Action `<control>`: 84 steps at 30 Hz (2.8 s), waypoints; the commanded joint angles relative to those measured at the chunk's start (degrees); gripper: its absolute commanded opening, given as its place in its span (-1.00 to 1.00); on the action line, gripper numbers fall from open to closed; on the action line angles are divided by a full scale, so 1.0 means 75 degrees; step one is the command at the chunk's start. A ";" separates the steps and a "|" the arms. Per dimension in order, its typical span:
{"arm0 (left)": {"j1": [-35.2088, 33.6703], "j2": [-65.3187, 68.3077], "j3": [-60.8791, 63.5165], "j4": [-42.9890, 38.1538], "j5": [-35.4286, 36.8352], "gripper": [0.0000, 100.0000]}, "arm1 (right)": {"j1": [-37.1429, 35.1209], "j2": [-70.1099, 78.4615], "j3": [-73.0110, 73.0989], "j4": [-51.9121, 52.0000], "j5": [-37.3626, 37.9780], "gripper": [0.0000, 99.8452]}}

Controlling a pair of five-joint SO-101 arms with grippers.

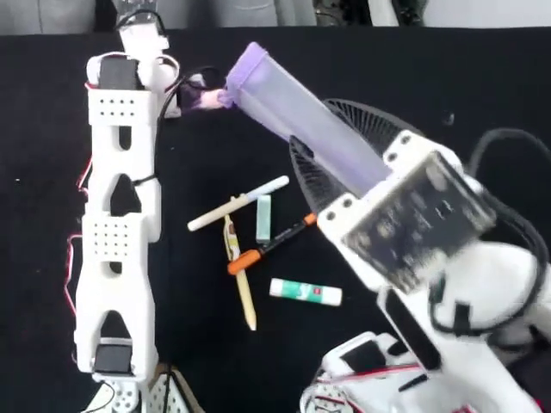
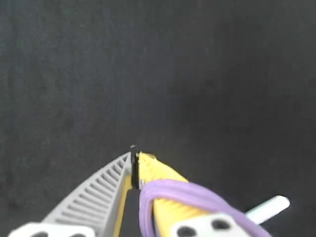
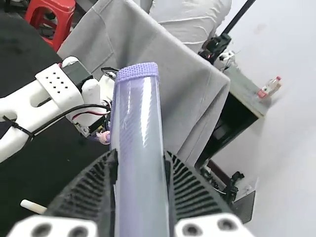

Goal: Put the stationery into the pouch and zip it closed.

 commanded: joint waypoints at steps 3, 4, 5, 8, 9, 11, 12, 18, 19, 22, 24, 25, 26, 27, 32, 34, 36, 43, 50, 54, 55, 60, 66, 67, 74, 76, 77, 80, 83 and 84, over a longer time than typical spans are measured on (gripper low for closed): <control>0.0041 0.0211 -0.1354 0.0105 0.0867 -0.94 | 0.0141 -0.0440 -0.0404 -0.0094 -0.0059 -0.98; 0.0053 0.0164 -0.1330 0.0105 0.0879 -0.94 | 0.0141 -0.0416 -0.0404 -0.0094 -0.0059 -0.98; 0.0064 0.0023 -0.1307 0.0117 0.0891 -0.92 | 0.0141 -0.0416 -0.0393 -0.0094 -0.0059 -0.98; 0.0029 -0.0504 -0.1284 0.0117 0.0914 -0.71 | 0.0141 -0.0416 -0.0393 -0.0094 -0.0059 -0.98; 0.0018 -0.0680 -0.1284 0.0117 0.0914 -0.63 | 0.0141 -0.0416 -0.0393 -0.0094 -0.0059 -0.98; 0.0053 -0.1067 -0.1295 0.0117 0.0914 -0.48 | 0.0141 -0.0416 -0.0393 -0.0094 -0.0059 -0.98; 0.0076 -0.1336 -0.1295 0.0117 0.0914 -0.43 | 0.0141 -0.0416 -0.0393 -0.0094 -0.0059 -0.98; 0.0486 -0.3200 -0.1295 0.0094 0.0914 -0.42 | 0.0141 -0.0416 -0.0393 -0.0094 -0.0059 -0.98; 0.0545 -0.3552 -0.1295 0.0059 0.0926 -0.42 | 0.0141 -0.0416 -0.0393 -0.0094 -0.0059 -0.98; 0.0850 -0.4560 -0.1295 0.0059 0.0926 -0.42 | 0.0141 -0.0416 -0.0393 -0.0094 -0.0059 -0.98; 0.1073 -0.5146 -0.1295 0.0059 0.0926 -0.42 | 0.0141 -0.0416 -0.0393 -0.0105 -0.0070 -0.98; 0.1190 -0.5415 -0.1295 0.0059 0.0926 -0.42 | 0.0141 -0.0416 -0.0393 -0.0105 -0.0070 -0.98; 0.1284 -0.5697 -0.1284 0.0059 0.0914 -0.42 | 0.0141 -0.0416 -0.0393 -0.0105 -0.0082 -0.98; 0.1330 -0.5908 -0.1284 0.0059 0.0914 -0.42 | 0.0141 -0.0416 -0.0393 -0.0105 -0.0082 -0.98; 0.1178 -0.6588 -0.1225 0.0117 0.0914 -0.42 | 0.0141 -0.0475 -0.0440 -0.0105 -0.0105 -0.98; 0.0850 -0.6670 -0.1225 0.0117 0.0914 -0.42 | 0.0141 -0.0475 -0.0451 -0.0105 -0.0105 -0.98; 0.0545 -0.6681 -0.1248 0.0117 0.0973 -0.42 | 0.0141 -0.0486 -0.0486 -0.0105 -0.0105 -0.98; -0.1201 -0.6623 -0.1225 0.0117 0.2614 -0.42 | 0.0129 -0.1131 -0.0440 -0.0328 -0.0504 -0.98; -0.1541 -0.6670 -0.0346 0.0129 0.3376 -0.42 | 0.0082 -0.2397 0.0498 -0.1008 -0.0856 -0.98; -0.1541 -0.6670 0.0826 0.0129 0.3669 -0.42 | 0.0082 -0.3253 0.2280 -0.2122 -0.0856 -0.98; -0.1541 -0.6670 0.1178 0.0129 0.3704 -0.42 | 0.0082 -0.3534 0.2913 -0.2555 -0.0856 -0.98; -0.1530 -0.6681 0.2632 0.0129 0.3727 -0.42 | 0.0082 -0.5562 0.6793 -0.5591 -0.0844 -0.98; -0.1389 -0.6670 0.3206 0.0117 0.3727 -0.42 | 0.0082 -0.6582 0.9196 -0.7771 -0.0867 -0.98; -0.1307 -0.6634 0.3253 0.0117 0.3727 -0.42 | 0.0082 -0.6464 0.9149 -0.7771 -0.0867 -0.98; -0.0287 -0.6658 0.4484 0.0105 0.3739 -0.41 | 0.0117 -0.6476 0.9160 -0.7783 -0.0867 -0.98; -0.0100 -0.6681 0.4812 0.0117 0.3739 -0.41 | 0.0117 -0.6593 0.9160 -0.7783 -0.0867 -0.98; -0.0041 -0.6681 0.4905 0.0117 0.3739 -0.41 | 0.0117 -0.6629 0.9160 -0.7783 -0.0867 -0.98; 0.0100 -0.6693 0.5081 0.0117 0.3739 -0.41 | 0.0129 -0.6687 0.9160 -0.7783 -0.0867 -0.98; 0.0287 -0.6693 0.5116 0.0129 0.3739 -0.42 | 0.0129 -0.6687 0.9160 -0.7783 -0.0867 -0.98; 0.0381 -0.6693 0.5128 0.0129 0.3739 -0.42 | 0.0129 -0.6687 0.9160 -0.7783 -0.0867 -0.98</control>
